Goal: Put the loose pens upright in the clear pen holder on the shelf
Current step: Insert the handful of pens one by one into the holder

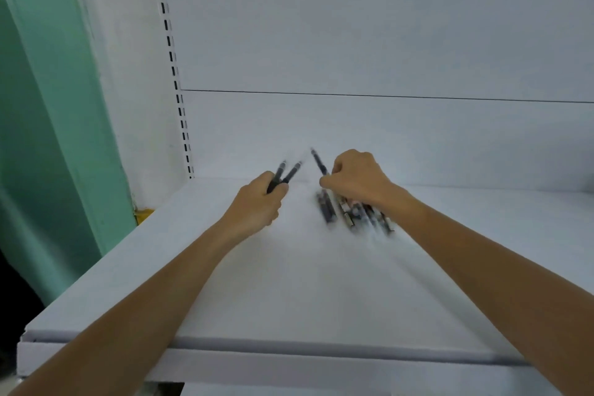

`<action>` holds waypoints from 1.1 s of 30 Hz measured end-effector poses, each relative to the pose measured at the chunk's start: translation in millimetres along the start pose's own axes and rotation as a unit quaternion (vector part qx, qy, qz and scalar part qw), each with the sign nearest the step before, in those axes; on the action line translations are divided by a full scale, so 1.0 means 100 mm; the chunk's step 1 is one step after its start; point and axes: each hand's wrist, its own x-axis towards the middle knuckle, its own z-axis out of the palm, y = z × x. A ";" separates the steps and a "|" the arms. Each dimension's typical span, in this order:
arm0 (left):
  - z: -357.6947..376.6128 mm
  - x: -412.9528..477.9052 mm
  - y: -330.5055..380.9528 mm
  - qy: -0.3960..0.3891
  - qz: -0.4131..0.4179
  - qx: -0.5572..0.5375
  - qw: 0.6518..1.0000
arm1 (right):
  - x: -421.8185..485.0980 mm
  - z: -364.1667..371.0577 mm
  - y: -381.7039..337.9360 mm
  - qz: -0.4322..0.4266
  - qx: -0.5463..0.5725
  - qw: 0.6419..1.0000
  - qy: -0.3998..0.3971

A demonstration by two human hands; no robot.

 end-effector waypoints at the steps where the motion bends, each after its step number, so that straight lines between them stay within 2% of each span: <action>1: 0.05 -0.03 0.05 -0.003 0.015 0.000 1.000 | -0.07 -0.11 0.08 0.004 0.029 0.999 0.012; 6: 0.50 -0.17 0.53 -0.042 0.075 0.003 0.996 | -0.43 -0.65 0.61 0.035 0.069 0.994 0.076; 10: 1.16 -0.32 0.96 -0.054 0.136 0.078 0.986 | -0.78 -1.10 1.11 0.084 0.112 0.982 0.124; 13: 1.78 -0.45 1.23 -0.107 0.092 -0.017 0.990 | -1.12 -1.52 1.58 0.102 0.111 0.973 0.176; 16: 2.43 -0.65 1.51 -0.183 0.035 -0.124 0.975 | -1.54 -1.96 2.05 0.101 0.130 0.962 0.218; 20: 3.26 -0.96 1.86 -0.245 0.053 -0.102 0.963 | -2.13 -2.49 2.67 0.128 0.116 0.951 0.257; 26: 4.36 -1.32 2.31 -0.317 0.049 -0.152 0.935 | -2.98 -3.13 3.43 0.157 0.126 0.926 0.321; 29: 4.71 -1.47 2.50 -0.345 0.029 -0.173 0.922 | -3.24 -3.38 3.69 0.199 0.151 0.914 0.320; 33: 5.00 -1.50 2.71 -0.354 0.057 -0.162 0.919 | -3.29 -3.63 3.94 0.202 0.163 0.904 0.339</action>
